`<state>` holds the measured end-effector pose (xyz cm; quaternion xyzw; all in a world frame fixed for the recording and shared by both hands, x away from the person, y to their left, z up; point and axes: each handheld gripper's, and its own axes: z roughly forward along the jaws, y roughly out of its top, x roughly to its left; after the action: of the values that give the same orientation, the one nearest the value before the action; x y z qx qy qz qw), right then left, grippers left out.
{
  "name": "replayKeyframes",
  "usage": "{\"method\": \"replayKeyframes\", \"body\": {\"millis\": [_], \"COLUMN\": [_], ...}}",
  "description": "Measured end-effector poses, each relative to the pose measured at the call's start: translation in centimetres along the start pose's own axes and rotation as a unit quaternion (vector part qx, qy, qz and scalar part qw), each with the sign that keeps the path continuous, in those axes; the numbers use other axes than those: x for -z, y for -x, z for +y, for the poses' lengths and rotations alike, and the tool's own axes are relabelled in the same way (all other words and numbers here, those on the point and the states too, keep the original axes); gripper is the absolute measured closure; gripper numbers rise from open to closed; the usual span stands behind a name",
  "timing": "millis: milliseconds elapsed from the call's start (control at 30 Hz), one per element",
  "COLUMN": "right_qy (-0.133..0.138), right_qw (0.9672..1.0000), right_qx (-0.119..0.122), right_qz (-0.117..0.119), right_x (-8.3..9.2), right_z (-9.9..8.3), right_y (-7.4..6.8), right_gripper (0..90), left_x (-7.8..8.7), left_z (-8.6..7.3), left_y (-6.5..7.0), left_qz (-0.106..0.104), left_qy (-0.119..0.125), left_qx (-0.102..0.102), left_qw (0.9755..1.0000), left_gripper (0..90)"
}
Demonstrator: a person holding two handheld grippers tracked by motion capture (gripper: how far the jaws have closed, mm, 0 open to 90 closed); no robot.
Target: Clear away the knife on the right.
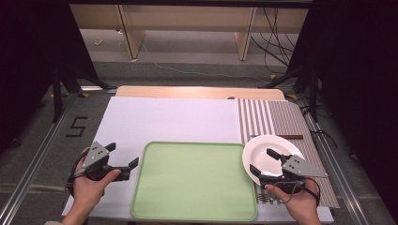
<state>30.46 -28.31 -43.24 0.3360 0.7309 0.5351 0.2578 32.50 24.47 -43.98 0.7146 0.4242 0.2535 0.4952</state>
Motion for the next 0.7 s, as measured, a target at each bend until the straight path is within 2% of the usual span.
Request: {"method": "replayKeyframes", "body": {"millis": [300, 433, 467, 567, 600, 700], "right_qy": [0.000, -0.001, -0.002, -0.005, -0.007, -0.012], "right_qw": [1.0000, 1.0000, 0.9999, 0.9999, 0.9998, 0.9994], "right_qx": [0.007, 0.007, 0.011, 0.012, 0.019, 0.029], "right_qz": [-0.006, -0.001, -0.009, -0.010, -0.005, -0.012], "right_x": [-0.1, -0.2, -0.1, -0.1, -0.1, -0.1], "right_z": [0.0, -0.1, 0.0, 0.1, 0.2, 0.4], "right_y": [0.1, 0.2, 0.4, 0.5, 0.9, 1.4], "right_gripper": [19.6, 19.9, 20.4, 21.3, 22.2, 23.0], "left_x": [0.0, 0.1, 0.1, 0.1, 0.1, 0.1], "left_z": [0.0, -0.1, -0.1, -0.2, -0.2, -0.3], "left_y": [0.0, -0.1, -0.1, -0.1, 0.0, -0.1], "left_qz": [0.002, 0.003, 0.003, 0.003, 0.002, 0.003], "left_qy": [0.002, 0.003, 0.002, 0.000, 0.001, 0.000], "left_qx": [-0.001, 0.001, 0.000, 0.000, 0.000, -0.002], "left_qw": [1.0000, 1.0000, 1.0000, 1.0000, 1.0000, 1.0000], "left_gripper": [0.0, 0.0, 0.0, 0.0, 0.0, 0.0]}}
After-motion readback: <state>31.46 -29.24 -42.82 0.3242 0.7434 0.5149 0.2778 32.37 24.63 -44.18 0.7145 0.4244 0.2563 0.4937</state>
